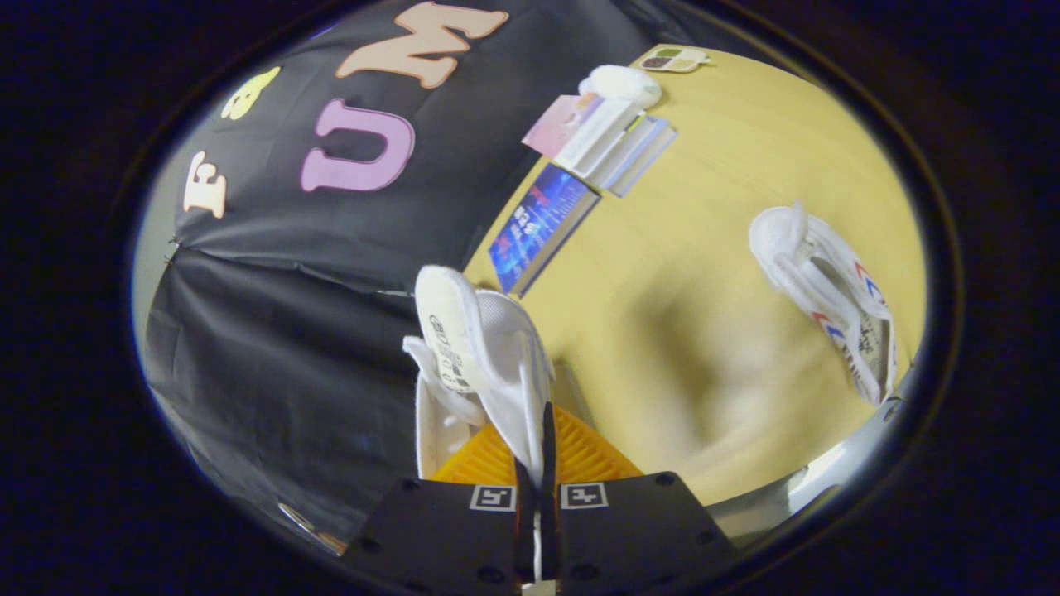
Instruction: Open the storage box then place both shoes into the box .Put the left shoe in first, then the right shoe, with the right side of both shoes facing outward in a uniform manner.
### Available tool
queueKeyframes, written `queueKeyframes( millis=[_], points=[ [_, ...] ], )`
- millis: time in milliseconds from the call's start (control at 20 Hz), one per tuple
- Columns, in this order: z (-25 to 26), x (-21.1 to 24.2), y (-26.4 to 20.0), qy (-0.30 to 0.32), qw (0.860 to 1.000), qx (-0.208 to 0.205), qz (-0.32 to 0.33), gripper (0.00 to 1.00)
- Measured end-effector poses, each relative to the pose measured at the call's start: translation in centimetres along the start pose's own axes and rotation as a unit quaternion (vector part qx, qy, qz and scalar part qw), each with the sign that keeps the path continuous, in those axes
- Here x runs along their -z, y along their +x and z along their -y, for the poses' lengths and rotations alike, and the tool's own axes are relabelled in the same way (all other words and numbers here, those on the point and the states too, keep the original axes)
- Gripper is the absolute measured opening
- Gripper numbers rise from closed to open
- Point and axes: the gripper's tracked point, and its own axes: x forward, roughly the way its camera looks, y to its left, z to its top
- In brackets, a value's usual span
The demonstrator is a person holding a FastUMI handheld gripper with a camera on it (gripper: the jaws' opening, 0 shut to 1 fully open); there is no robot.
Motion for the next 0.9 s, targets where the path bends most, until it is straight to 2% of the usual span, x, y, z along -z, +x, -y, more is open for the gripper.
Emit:
queueKeyframes(
  millis=[150,250,450,600,700,900],
  points=[
    [-5.9,3.1,1.4,0.003,0.999,-0.036,-0.012,0.05],
    [-8.1,5.6,3.6,-0.005,0.999,-0.038,-0.025,0.05],
    [-9.4,10.9,8.9,-0.032,0.999,0.006,-0.038,0.05],
    [-8.4,13.9,12.2,-0.050,0.997,0.051,-0.041,0.05],
    [-7.3,14.6,13.4,-0.065,0.994,0.086,-0.034,0.06],
    [-6.5,14.8,15.4,-0.073,0.990,0.116,-0.015,0.06]
  ],
)
